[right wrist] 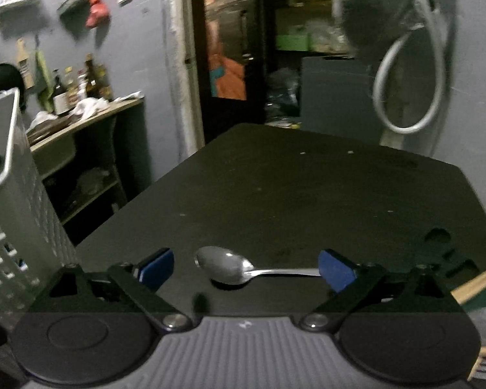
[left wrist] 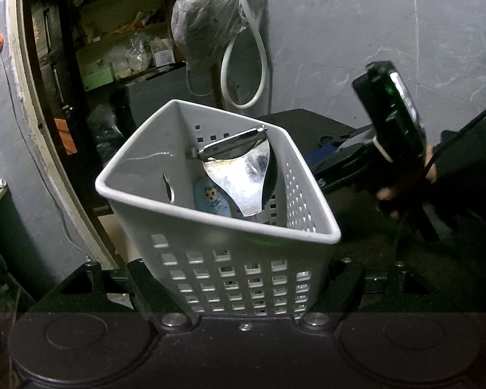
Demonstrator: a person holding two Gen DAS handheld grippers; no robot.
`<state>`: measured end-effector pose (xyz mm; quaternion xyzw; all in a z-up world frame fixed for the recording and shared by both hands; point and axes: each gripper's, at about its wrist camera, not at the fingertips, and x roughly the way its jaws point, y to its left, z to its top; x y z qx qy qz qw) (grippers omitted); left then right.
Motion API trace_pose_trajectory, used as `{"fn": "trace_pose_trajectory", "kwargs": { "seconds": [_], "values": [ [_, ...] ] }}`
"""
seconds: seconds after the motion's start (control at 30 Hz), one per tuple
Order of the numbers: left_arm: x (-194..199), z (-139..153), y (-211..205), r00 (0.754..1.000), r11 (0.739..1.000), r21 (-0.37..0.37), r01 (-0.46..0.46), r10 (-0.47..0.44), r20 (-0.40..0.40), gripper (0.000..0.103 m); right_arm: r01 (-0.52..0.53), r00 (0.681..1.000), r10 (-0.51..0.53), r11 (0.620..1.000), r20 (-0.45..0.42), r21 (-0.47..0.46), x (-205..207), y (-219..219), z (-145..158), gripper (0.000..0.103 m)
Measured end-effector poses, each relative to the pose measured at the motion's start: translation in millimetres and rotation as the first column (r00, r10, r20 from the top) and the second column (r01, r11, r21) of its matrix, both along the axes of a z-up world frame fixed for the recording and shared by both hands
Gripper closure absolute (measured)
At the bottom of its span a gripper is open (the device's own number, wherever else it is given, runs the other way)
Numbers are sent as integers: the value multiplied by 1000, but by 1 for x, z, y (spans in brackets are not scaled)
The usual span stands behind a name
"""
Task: Organize utensils
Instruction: 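Move the right gripper down to the silver spoon on the table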
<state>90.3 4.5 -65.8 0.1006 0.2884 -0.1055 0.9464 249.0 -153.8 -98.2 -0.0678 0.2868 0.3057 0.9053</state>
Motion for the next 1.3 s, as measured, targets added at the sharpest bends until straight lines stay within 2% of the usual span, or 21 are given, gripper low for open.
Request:
{"fn": "trace_pose_trajectory", "kwargs": {
  "seconds": [0.3, 0.57, 0.73, 0.87, 0.93, 0.97, 1.0, 1.07, 1.2, 1.3],
  "values": [
    [2, -1, -1, 1000, 1000, 1, -4, 4, -12, 24, -106, 994, 106, 991, -7, -82, 16, 24, -14, 21],
    [5, -1, 0, 1000, 1000, -1, -6, 6, -20, 24, -125, 992, 123, 989, -32, -75, 19, 21, -11, 23],
    [5, -1, -1, 1000, 1000, -1, -6, 6, -20, 24, -137, 991, 137, 986, -6, -100, 11, 16, -7, 23],
    [6, -1, 0, 1000, 1000, -3, -5, 5, -20, 24, -145, 989, 144, 984, -19, -108, 11, 13, -9, 36],
    [6, -1, 0, 1000, 1000, -3, -5, 4, -19, 24, -138, 990, 137, 986, -21, -95, 10, 11, -9, 47],
    [6, -1, 0, 1000, 1000, -3, -4, 4, -19, 24, -138, 990, 137, 986, -16, -94, 9, 11, -8, 56],
    [7, -1, 0, 1000, 1000, -4, -4, 4, -19, 24, -138, 990, 136, 987, -22, -85, 8, 10, -8, 59],
    [7, -1, 0, 1000, 1000, -4, -4, 4, -19, 24, -132, 991, 130, 988, -25, -82, 8, 9, -8, 59],
    [8, -1, 0, 1000, 1000, -4, -1, 1, -17, 24, -121, 993, 121, 989, -2, -82, 0, 4, -4, 48],
    [8, -2, 0, 1000, 1000, -5, 0, 0, -16, 24, -124, 992, 125, 988, 6, -94, -5, 0, -2, 48]
  ]
}}
